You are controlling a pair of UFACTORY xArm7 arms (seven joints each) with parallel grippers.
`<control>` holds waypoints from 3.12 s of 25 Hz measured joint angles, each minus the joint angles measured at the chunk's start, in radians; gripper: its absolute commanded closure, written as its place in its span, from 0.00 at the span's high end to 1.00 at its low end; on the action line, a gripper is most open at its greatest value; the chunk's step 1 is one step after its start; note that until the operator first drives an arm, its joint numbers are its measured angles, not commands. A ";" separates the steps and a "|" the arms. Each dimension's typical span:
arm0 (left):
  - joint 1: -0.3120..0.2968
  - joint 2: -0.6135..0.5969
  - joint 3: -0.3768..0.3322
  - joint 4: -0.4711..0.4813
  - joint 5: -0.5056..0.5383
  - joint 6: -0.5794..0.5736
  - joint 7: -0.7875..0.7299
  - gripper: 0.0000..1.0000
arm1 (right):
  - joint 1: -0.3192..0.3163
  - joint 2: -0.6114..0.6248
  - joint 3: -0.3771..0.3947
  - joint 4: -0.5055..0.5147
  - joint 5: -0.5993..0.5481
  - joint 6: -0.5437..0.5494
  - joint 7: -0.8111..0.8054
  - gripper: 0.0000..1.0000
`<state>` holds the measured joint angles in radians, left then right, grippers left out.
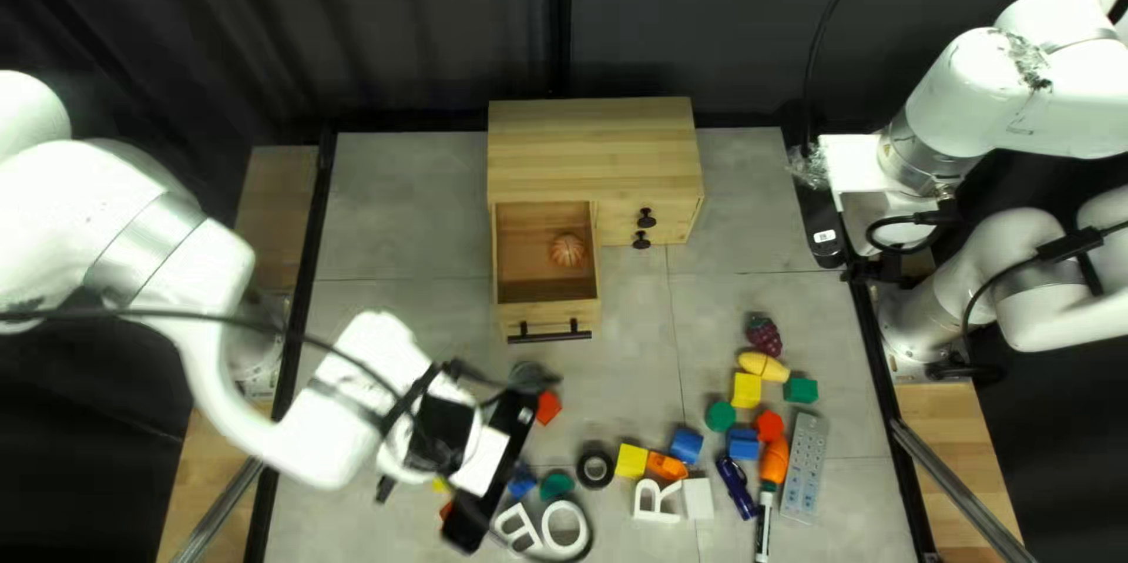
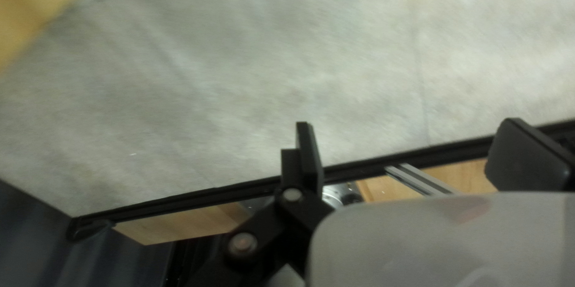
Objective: Open drawers and place objects into drawer and close
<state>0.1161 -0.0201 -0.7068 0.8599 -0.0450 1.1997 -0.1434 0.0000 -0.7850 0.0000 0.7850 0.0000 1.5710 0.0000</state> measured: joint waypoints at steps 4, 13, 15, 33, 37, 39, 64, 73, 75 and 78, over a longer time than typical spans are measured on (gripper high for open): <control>-0.002 0.001 -0.002 -0.015 -0.002 -0.023 -0.014 1.00 | 0.000 0.000 0.000 0.000 0.000 0.000 0.000 1.00; -0.002 0.002 -0.002 -0.016 -0.002 -0.024 -0.015 1.00 | 0.000 0.000 0.000 0.000 0.000 0.000 0.000 1.00; -0.002 0.002 -0.002 -0.016 -0.002 -0.024 -0.015 1.00 | 0.000 0.000 0.000 0.000 0.000 0.000 0.000 1.00; -0.002 0.002 -0.002 -0.016 -0.002 -0.024 -0.015 1.00 | -0.110 0.092 -0.125 -0.084 -0.312 -0.251 -0.124 1.00; -0.002 0.002 -0.002 -0.016 -0.002 -0.024 -0.015 1.00 | -0.182 0.106 -0.230 -0.101 -0.403 -0.325 -0.182 1.00; -0.002 0.002 -0.002 -0.016 -0.002 -0.024 -0.015 1.00 | -0.212 0.116 -0.276 -0.101 -0.440 -0.360 -0.205 1.00; -0.002 0.002 -0.002 -0.016 -0.002 -0.024 -0.015 1.00 | -0.245 0.134 -0.332 -0.103 -0.476 -0.404 -0.234 1.00; -0.002 0.002 -0.002 -0.016 -0.002 -0.024 -0.015 1.00 | -0.245 0.134 -0.332 -0.103 -0.476 -0.404 -0.234 1.00; -0.002 0.002 -0.002 -0.016 -0.002 -0.024 -0.015 1.00 | -0.245 0.134 -0.332 -0.103 -0.476 -0.404 -0.234 1.00; -0.002 0.002 -0.002 -0.016 -0.002 -0.024 -0.015 1.00 | -0.245 0.134 -0.332 -0.103 -0.476 -0.404 -0.234 1.00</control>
<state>0.1136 -0.0185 -0.7090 0.8438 -0.0472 1.1761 -0.1580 -0.2449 -0.6508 -0.3320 0.6819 -0.4762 1.1667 -0.2339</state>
